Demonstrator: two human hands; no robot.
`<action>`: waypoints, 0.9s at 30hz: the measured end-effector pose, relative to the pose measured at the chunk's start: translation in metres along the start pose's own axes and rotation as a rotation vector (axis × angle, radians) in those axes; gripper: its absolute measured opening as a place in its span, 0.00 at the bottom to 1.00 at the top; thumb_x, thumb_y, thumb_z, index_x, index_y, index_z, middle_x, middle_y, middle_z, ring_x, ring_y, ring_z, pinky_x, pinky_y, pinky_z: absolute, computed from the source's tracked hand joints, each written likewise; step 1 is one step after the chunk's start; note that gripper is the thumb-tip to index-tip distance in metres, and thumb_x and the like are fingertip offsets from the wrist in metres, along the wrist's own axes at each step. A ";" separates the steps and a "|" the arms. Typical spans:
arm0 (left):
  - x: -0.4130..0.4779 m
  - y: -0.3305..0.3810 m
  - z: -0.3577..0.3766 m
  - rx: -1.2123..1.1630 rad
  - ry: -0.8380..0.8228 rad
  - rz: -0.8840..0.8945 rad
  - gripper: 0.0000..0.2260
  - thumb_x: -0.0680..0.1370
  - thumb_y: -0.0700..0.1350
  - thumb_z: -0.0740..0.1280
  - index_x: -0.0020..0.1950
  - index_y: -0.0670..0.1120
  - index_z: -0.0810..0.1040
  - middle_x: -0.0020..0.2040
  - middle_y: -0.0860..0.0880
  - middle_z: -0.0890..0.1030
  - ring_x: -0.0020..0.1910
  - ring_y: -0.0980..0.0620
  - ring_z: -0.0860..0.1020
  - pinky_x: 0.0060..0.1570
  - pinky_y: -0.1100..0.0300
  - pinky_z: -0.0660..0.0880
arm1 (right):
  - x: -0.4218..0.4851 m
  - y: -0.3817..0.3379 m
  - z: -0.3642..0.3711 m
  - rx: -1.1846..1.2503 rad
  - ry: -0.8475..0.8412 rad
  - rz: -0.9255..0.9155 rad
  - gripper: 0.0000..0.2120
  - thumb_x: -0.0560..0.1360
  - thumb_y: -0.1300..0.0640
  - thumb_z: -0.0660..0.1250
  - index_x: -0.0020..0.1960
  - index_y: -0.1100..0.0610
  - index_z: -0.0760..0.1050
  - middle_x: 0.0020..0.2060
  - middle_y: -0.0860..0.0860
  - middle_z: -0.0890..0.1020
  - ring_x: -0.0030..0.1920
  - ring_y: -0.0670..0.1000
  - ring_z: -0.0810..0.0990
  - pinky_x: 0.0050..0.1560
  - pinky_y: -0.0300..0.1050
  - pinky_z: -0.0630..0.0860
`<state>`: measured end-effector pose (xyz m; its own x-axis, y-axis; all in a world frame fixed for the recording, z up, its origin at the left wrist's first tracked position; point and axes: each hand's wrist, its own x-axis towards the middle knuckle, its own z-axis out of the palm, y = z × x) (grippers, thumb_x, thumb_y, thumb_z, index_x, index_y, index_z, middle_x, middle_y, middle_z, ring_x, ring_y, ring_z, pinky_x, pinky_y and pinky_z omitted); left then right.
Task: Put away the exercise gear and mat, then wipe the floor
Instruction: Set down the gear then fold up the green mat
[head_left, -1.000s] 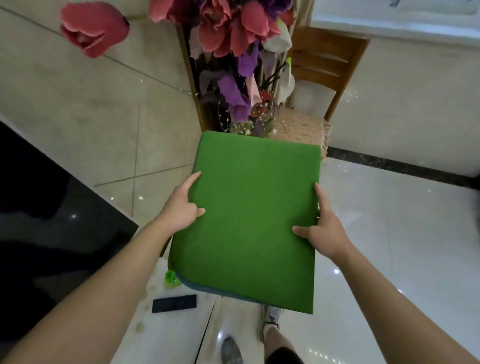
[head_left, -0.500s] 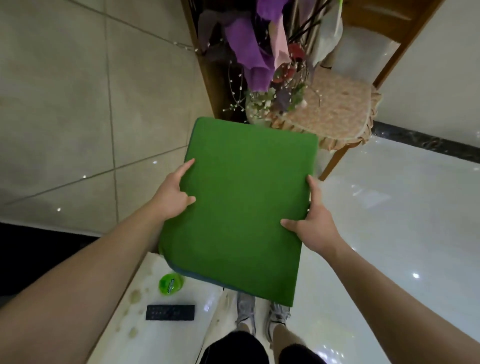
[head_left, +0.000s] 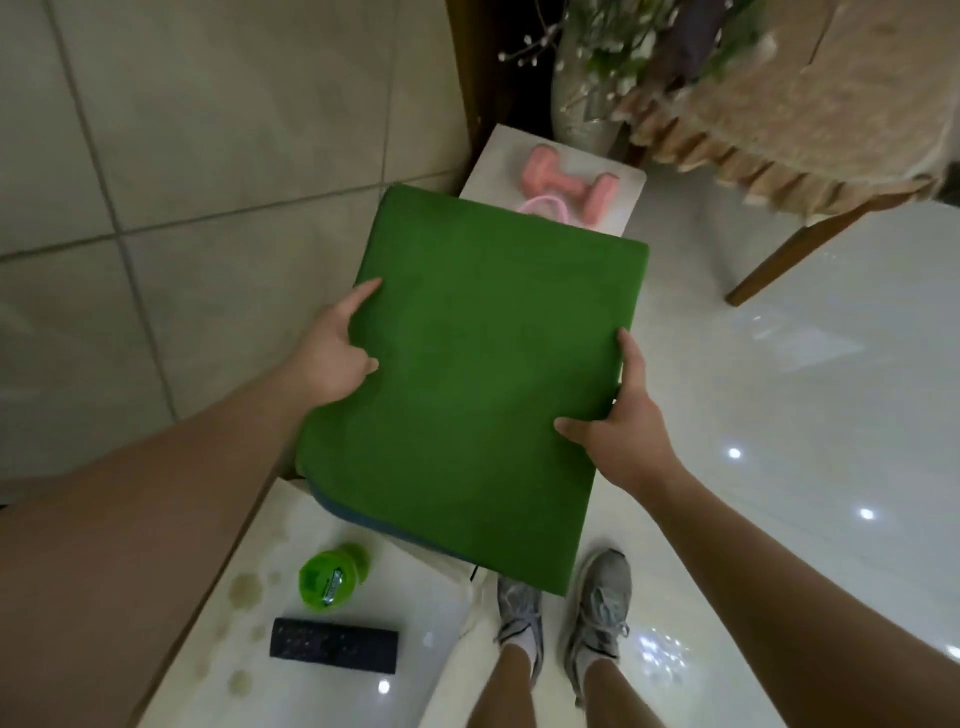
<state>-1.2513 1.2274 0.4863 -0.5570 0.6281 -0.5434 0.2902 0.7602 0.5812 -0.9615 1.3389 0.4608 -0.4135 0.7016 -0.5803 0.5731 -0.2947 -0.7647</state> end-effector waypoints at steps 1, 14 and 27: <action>0.008 -0.008 0.003 0.008 -0.008 -0.009 0.42 0.74 0.28 0.68 0.79 0.60 0.57 0.76 0.51 0.65 0.67 0.54 0.70 0.50 0.73 0.69 | 0.007 0.008 0.007 0.004 -0.003 0.009 0.52 0.71 0.65 0.74 0.76 0.35 0.42 0.67 0.51 0.73 0.58 0.54 0.77 0.53 0.48 0.79; 0.069 -0.095 0.041 0.078 -0.019 -0.041 0.42 0.75 0.30 0.67 0.78 0.64 0.56 0.78 0.52 0.61 0.72 0.52 0.64 0.65 0.61 0.63 | 0.061 0.081 0.074 -0.020 -0.030 0.054 0.53 0.71 0.63 0.74 0.76 0.36 0.40 0.68 0.51 0.73 0.61 0.56 0.77 0.60 0.57 0.77; 0.101 -0.128 0.056 0.110 -0.015 -0.033 0.42 0.74 0.28 0.67 0.78 0.61 0.57 0.76 0.50 0.64 0.70 0.52 0.67 0.64 0.63 0.63 | 0.083 0.112 0.109 -0.037 -0.029 0.088 0.53 0.71 0.62 0.74 0.76 0.37 0.39 0.67 0.51 0.74 0.61 0.56 0.77 0.58 0.52 0.77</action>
<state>-1.3011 1.2033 0.3231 -0.5561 0.6043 -0.5705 0.3563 0.7936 0.4932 -1.0088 1.2935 0.2969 -0.3799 0.6548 -0.6533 0.6338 -0.3301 -0.6995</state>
